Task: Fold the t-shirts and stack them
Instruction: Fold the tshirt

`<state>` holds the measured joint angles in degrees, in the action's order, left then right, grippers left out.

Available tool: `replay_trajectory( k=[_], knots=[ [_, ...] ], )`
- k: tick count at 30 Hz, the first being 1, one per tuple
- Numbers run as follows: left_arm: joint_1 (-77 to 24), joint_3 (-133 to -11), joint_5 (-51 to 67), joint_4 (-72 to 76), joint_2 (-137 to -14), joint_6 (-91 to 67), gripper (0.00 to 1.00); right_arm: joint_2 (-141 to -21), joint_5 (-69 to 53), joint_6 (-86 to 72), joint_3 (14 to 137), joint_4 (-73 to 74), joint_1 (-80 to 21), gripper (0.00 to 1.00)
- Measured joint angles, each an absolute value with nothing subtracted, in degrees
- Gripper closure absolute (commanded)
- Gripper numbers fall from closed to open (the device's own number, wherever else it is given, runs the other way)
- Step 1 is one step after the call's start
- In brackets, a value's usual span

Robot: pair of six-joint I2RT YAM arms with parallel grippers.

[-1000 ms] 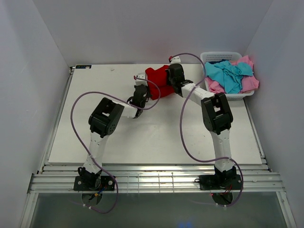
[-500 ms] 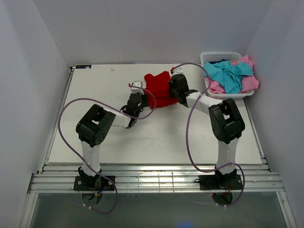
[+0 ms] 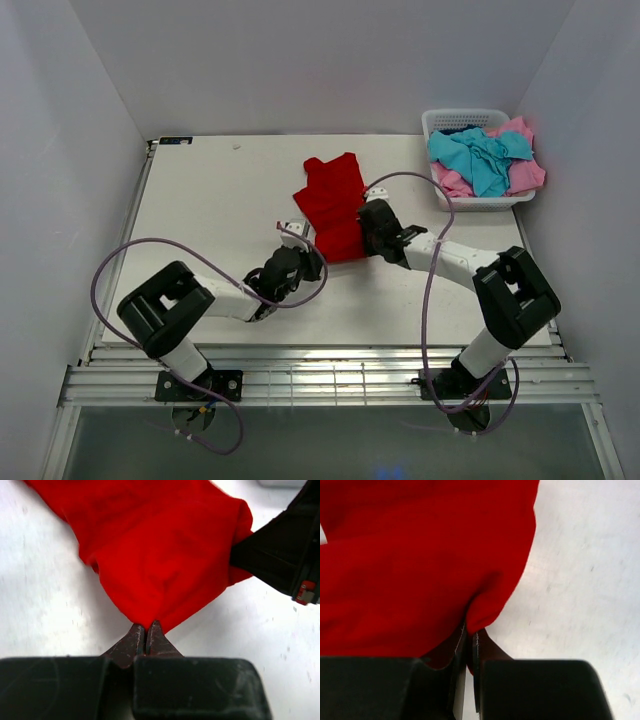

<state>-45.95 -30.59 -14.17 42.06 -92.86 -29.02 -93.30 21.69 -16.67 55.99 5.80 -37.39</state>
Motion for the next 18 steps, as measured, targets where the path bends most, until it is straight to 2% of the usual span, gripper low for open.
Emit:
replay_trajectory(
  k=[10,18],
  knots=[
    [-53.0,-19.9,-16.5,37.6,-82.5,-34.3,1.00,-83.6,27.4,-25.5,46.6,14.7,-47.9,0.92],
    [-62.0,-14.5,-22.3,28.9,-68.4,-40.0,1.00,-77.7,31.6,-35.4,43.8,23.2,-58.4,0.92]
  ],
)
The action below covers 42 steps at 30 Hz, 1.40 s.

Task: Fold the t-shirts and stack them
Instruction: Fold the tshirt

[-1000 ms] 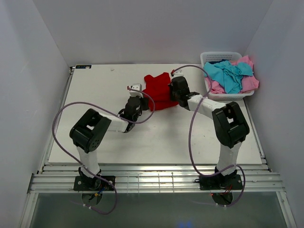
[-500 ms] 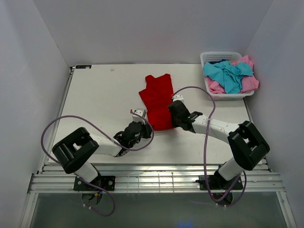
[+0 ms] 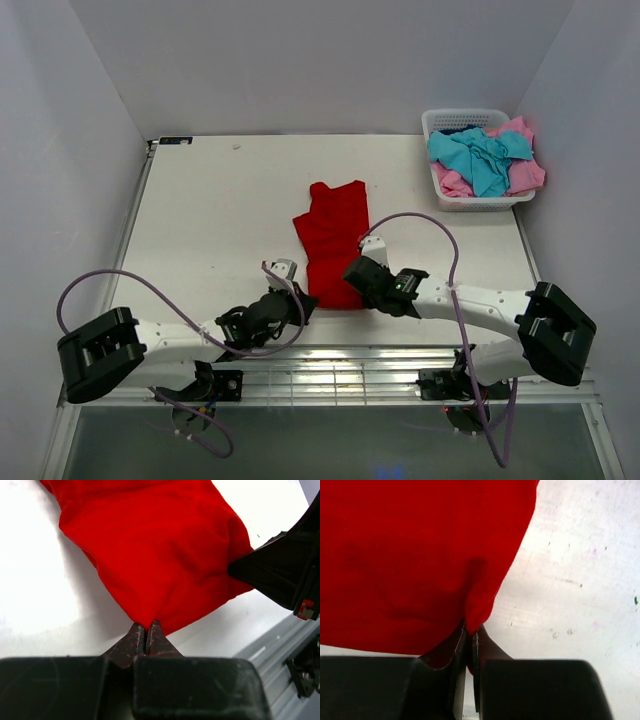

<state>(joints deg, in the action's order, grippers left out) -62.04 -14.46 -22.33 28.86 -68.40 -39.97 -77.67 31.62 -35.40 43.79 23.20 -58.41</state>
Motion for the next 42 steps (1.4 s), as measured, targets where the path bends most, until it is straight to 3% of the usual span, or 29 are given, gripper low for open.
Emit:
replay_trajectory(
  k=[6,10,19,25,42],
  knots=[
    [-75.0,-13.1,-31.2,18.3,-60.5,-47.4,1.00,-74.0,35.1,-46.1,43.4,32.9,-69.6,0.92],
    [-84.2,-14.1,-37.5,9.7,-61.6,-55.0,1.00,-73.9,36.5,-55.0,43.5,39.9,-78.6,0.92],
    [-102.5,-34.0,-54.2,-20.6,-73.0,-75.1,1.00,-82.8,42.5,-75.2,60.6,64.7,-93.6,0.92],
    [-104.9,-44.4,-63.0,-34.0,-73.2,-82.4,1.00,-83.0,47.2,-79.0,66.7,70.3,-95.6,0.92],
    [-105.0,-43.4,-80.6,-42.2,-66.4,-87.7,1.00,-77.8,60.7,-90.6,62.8,72.7,-96.1,0.92]
  ],
)
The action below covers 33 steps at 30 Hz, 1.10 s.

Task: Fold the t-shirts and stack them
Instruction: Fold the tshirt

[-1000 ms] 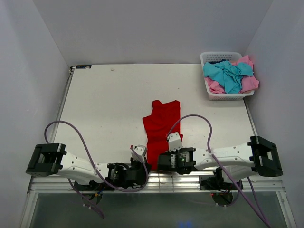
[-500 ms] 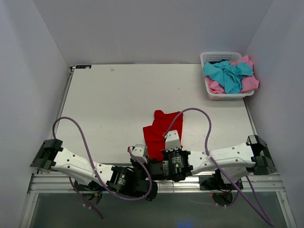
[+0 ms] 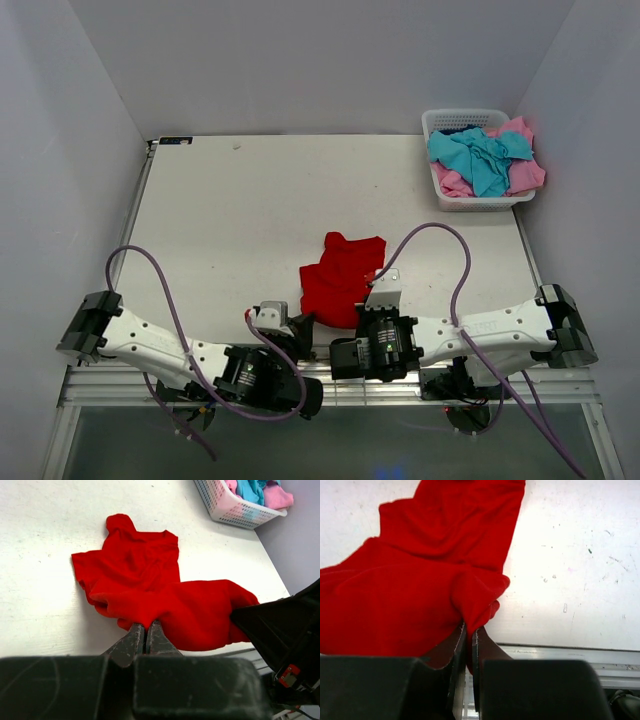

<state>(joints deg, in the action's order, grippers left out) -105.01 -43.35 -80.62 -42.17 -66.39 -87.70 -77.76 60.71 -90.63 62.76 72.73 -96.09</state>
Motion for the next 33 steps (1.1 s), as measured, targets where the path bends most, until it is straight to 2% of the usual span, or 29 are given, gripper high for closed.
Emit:
replay_trajectory(
  k=[9,14,18,28,33],
  knots=[
    [-102.8,-45.2,-83.2,-49.2,-71.9,-96.9,1.00,-77.6,67.6,-93.1,62.8,72.8,-94.3,0.92],
    [-96.3,-51.0,-83.8,-64.4,-81.6,-108.0,1.00,-78.7,70.6,-93.7,62.8,72.5,-90.0,0.91],
    [-92.2,-55.3,-84.6,-69.5,-89.7,-111.8,1.00,-81.3,71.8,-92.5,62.9,72.5,-85.7,0.91],
    [-87.4,-56.6,-86.3,-71.8,-89.9,-115.5,1.00,-84.8,74.2,-87.6,65.1,69.0,-79.1,0.92],
    [-86.5,-56.6,-86.3,-72.4,-89.9,-115.5,1.00,-82.5,73.7,-76.6,62.4,57.2,-77.1,0.92]
  ],
)
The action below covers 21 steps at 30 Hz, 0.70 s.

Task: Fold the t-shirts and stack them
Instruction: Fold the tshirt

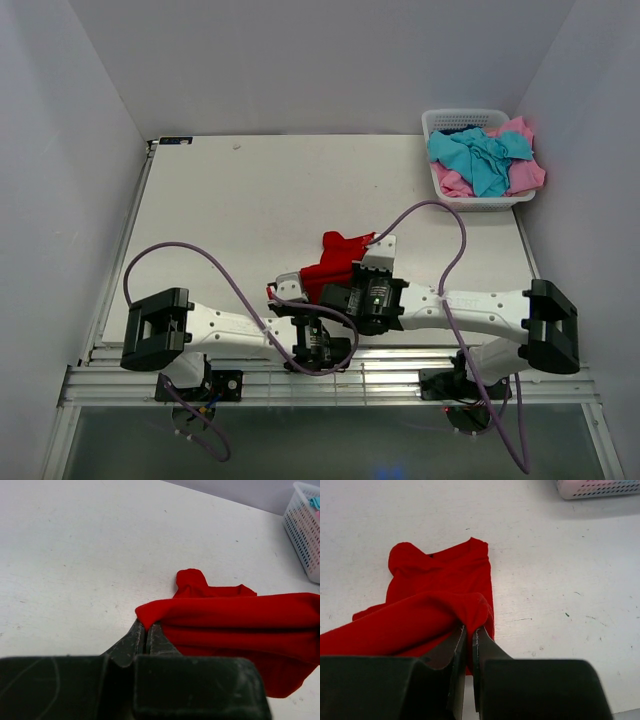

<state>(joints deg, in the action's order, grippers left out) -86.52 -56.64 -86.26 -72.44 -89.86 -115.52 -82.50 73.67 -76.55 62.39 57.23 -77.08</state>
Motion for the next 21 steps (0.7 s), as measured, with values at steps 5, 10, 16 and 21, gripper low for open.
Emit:
replay_trajectory(
  k=[5,10,16,21],
  knots=[
    [-85.6,-57.1,-86.2,-72.9,-89.8,-115.5,1.00,-74.5,69.2,-57.3,54.1,36.0,-73.5,0.92],
    [-84.4,-58.3,-86.2,-73.3,-89.6,-115.5,1.00,-71.6,65.7,-45.0,52.1,23.8,-69.8,0.92],
    [-83.2,-59.5,-86.2,-73.6,-89.6,-115.5,1.00,-71.7,62.5,-36.5,51.4,16.8,-66.9,0.92],
    [-81.6,-61.2,-86.1,-73.8,-90.3,-115.5,1.00,-72.0,59.2,-32.8,50.7,12.8,-64.1,0.92]
  ],
)
